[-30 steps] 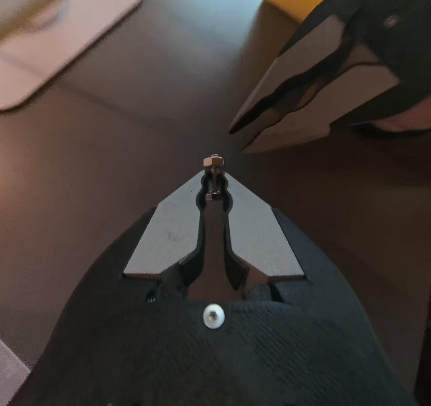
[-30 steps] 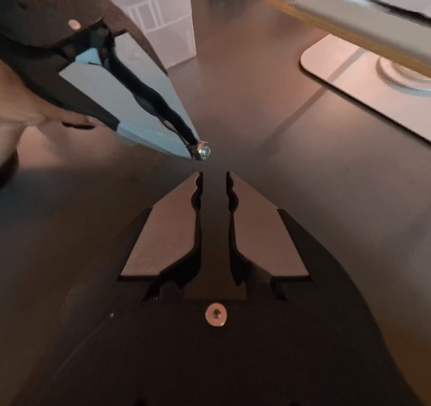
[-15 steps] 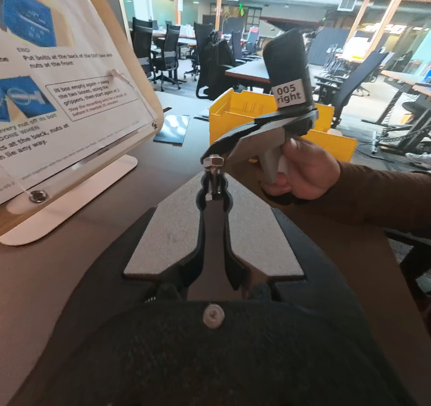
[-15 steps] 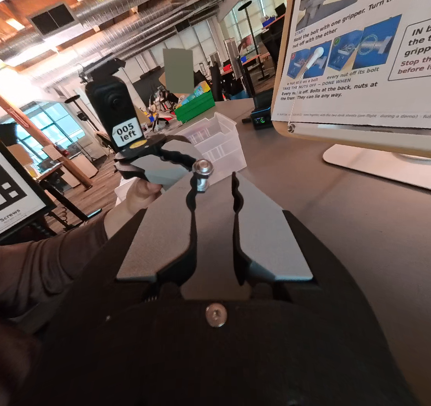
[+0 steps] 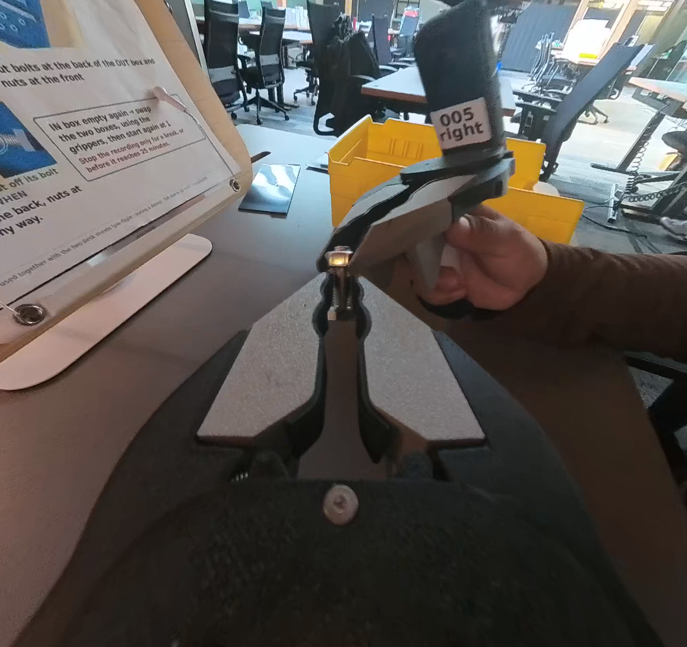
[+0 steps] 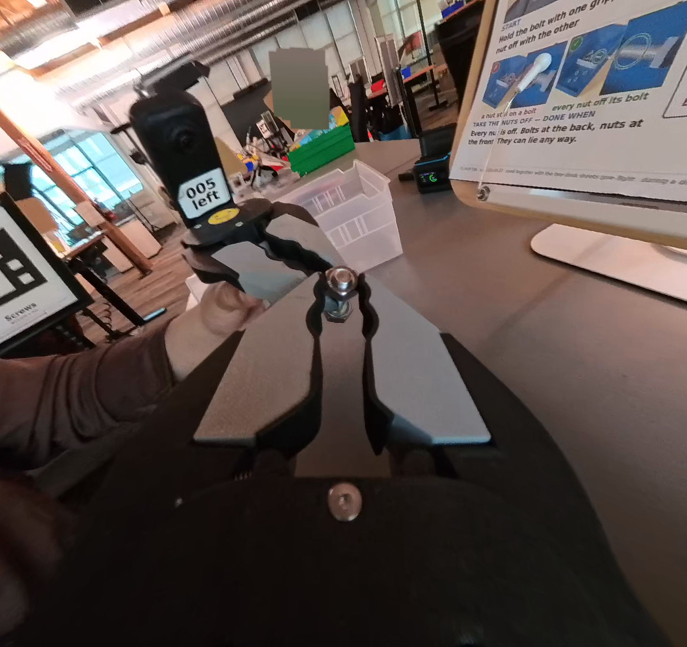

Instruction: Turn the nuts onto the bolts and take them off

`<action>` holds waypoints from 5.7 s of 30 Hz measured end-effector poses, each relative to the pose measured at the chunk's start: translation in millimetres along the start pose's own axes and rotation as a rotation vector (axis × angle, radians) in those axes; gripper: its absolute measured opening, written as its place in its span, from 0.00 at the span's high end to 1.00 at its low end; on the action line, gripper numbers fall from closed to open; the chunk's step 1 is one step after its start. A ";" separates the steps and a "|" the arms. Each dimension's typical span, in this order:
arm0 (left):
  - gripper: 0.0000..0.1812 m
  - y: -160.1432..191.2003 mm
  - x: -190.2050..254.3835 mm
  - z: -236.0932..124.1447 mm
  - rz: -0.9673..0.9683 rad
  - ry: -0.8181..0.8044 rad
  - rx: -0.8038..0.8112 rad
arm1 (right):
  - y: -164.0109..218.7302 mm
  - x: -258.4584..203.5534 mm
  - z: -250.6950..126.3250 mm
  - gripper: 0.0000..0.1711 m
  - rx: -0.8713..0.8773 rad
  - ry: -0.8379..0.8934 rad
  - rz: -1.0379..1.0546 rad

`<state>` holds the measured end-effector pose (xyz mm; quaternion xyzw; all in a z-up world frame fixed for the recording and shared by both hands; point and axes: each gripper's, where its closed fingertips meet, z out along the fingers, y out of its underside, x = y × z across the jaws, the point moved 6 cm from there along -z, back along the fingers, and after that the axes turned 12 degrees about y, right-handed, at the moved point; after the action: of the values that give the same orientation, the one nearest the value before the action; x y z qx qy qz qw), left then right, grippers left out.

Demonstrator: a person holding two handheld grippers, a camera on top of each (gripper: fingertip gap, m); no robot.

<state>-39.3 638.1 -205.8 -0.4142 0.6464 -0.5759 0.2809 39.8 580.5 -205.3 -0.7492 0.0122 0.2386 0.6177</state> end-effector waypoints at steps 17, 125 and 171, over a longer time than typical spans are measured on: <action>0.96 12.2 -2.1 8.1 0.015 -0.024 -0.088 | 3.1 -6.0 3.7 0.92 -0.015 0.122 -0.201; 0.95 7.1 0.9 11.0 -0.025 0.000 0.002 | -7.9 -16.1 -0.7 0.77 0.125 0.132 -0.181; 0.95 9.2 0.5 13.5 -0.013 -0.042 -0.029 | -17.2 3.3 -18.0 0.90 0.149 0.192 -0.086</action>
<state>-30.1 630.7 -217.2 -0.4346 0.6457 -0.5595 0.2848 54.3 568.8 -188.4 -0.7206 0.0568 0.1374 0.6773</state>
